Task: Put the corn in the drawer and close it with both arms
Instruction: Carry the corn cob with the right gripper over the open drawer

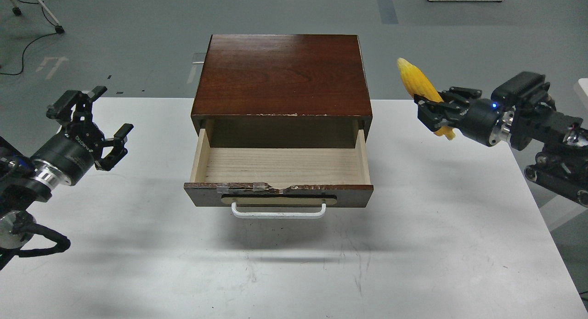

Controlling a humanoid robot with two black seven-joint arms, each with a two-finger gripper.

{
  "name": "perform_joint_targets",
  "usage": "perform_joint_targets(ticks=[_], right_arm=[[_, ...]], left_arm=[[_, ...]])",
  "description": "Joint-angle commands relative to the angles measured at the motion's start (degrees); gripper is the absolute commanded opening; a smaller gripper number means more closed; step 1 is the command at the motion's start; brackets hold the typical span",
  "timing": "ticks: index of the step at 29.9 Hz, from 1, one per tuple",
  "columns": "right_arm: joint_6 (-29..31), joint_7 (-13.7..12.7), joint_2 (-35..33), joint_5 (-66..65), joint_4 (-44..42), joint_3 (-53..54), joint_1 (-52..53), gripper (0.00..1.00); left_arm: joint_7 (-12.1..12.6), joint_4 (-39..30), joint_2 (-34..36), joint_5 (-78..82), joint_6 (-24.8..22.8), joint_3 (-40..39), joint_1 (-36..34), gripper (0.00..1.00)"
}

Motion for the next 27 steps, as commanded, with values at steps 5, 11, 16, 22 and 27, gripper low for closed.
perform_joint_targets(ticks=[5, 11, 16, 22, 27], right_arm=[[-0.1, 1.3, 4.3, -16.4, 8.9, -0.1, 13.1, 0.00], [0.0, 1.3, 13.2, -21.3, 9.2, -3.4, 13.8, 0.00], [2.0, 1.3, 17.5, -20.9, 8.5, -7.9, 16.7, 0.17], [2.0, 1.3, 19.7, -18.2, 7.4, -7.8, 15.9, 1.00], [2.1, 1.3, 19.7, -14.2, 7.3, -7.9, 15.7, 1.00]], left_arm=[[0.0, 0.0, 0.5, 0.0, 0.0, 0.0, 0.1, 0.98], [-1.2, 0.0, 0.5, -0.1, 0.4, -0.1, 0.1, 0.98], [-2.0, 0.0, 0.9, -0.1, 0.7, -0.2, 1.0, 0.98], [-2.1, 0.0, 1.5, -0.1, 0.7, -0.3, 1.9, 0.98], [-2.0, 0.0, 2.3, -0.1, 0.7, -0.3, 2.1, 0.98]])
